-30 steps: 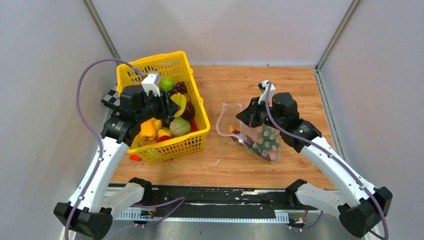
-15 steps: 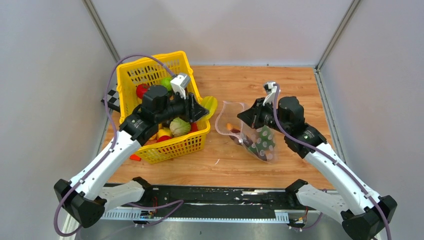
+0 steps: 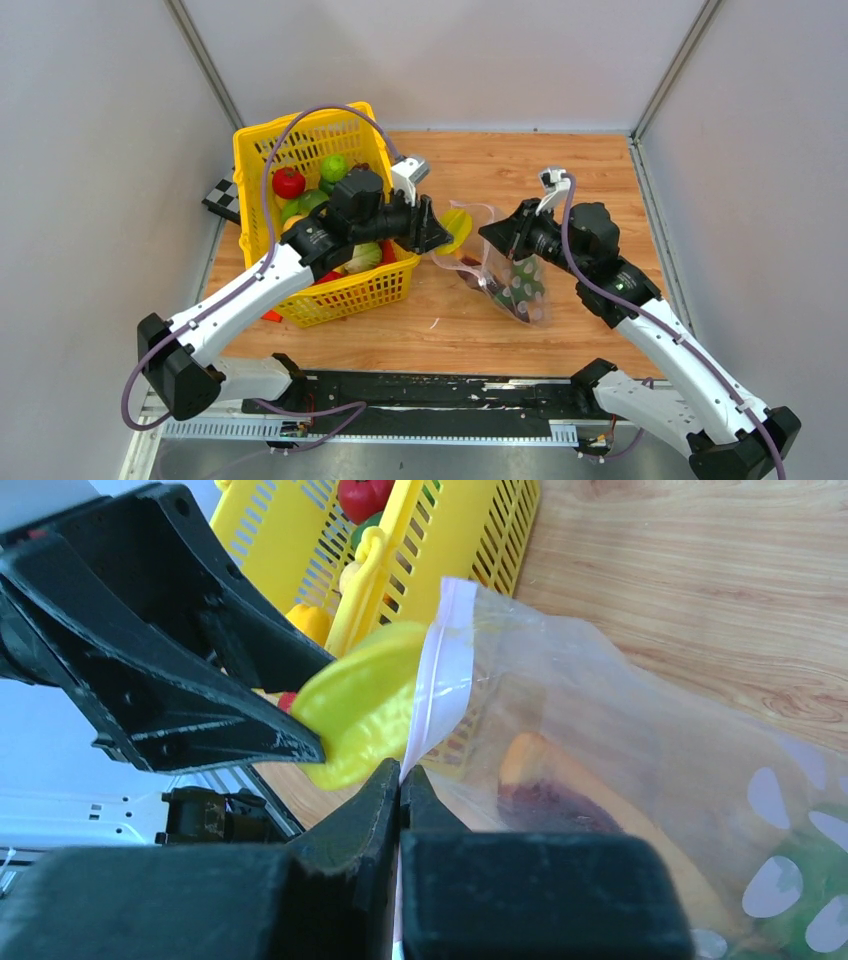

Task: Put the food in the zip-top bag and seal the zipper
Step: Place the fake fruit in the zipper food storage bag.

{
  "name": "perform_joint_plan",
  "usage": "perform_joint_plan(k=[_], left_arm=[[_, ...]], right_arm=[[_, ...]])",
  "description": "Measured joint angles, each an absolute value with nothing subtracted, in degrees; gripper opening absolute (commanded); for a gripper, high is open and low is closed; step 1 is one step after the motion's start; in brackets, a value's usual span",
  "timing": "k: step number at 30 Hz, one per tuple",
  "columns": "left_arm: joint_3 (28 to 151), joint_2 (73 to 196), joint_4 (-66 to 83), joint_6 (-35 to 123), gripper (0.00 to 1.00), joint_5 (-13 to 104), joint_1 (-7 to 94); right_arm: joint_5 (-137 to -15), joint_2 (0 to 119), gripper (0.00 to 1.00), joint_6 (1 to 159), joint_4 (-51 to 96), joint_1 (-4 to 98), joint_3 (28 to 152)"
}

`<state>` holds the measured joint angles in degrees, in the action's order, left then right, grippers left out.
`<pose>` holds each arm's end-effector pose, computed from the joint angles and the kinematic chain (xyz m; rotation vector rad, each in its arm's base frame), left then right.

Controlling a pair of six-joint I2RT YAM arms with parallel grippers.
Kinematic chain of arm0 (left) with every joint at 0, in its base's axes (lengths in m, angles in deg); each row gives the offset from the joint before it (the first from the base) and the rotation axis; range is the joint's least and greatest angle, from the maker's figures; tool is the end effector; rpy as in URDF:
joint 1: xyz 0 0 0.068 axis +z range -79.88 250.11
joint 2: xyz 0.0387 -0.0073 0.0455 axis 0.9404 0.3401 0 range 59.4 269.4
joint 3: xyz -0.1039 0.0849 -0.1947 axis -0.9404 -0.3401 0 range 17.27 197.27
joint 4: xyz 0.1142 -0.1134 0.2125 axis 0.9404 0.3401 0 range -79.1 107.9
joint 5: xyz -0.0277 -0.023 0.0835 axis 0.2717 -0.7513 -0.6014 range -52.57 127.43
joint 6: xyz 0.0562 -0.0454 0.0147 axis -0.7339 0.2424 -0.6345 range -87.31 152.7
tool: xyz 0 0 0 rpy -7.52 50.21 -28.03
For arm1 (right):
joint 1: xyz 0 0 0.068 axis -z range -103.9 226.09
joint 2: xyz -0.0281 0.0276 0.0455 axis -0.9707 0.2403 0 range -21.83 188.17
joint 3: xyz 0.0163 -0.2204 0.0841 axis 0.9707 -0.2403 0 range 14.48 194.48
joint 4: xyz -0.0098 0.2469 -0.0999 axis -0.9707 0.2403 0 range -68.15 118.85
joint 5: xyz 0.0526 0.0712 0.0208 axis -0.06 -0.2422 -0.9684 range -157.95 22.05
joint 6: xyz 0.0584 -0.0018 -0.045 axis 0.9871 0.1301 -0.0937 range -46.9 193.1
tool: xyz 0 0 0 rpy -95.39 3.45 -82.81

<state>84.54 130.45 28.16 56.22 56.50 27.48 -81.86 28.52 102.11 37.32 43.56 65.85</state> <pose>0.2246 -0.2342 0.3233 0.5772 1.9948 -1.0638 0.2066 0.1494 0.3188 -0.2404 1.9129 0.9625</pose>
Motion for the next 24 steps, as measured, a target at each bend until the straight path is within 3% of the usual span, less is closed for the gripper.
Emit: perform_joint_plan(k=[17,24], left_arm=[[88.6,134.2,30.0,53.2,0.47,57.7,24.4],[89.3,137.9,29.1,54.3,0.59,52.8,22.8]], right_arm=[[-84.8,28.2,0.0,102.7,34.1,43.6,65.7],[-86.0,26.0,0.0,102.6,32.3,43.6,64.9]])
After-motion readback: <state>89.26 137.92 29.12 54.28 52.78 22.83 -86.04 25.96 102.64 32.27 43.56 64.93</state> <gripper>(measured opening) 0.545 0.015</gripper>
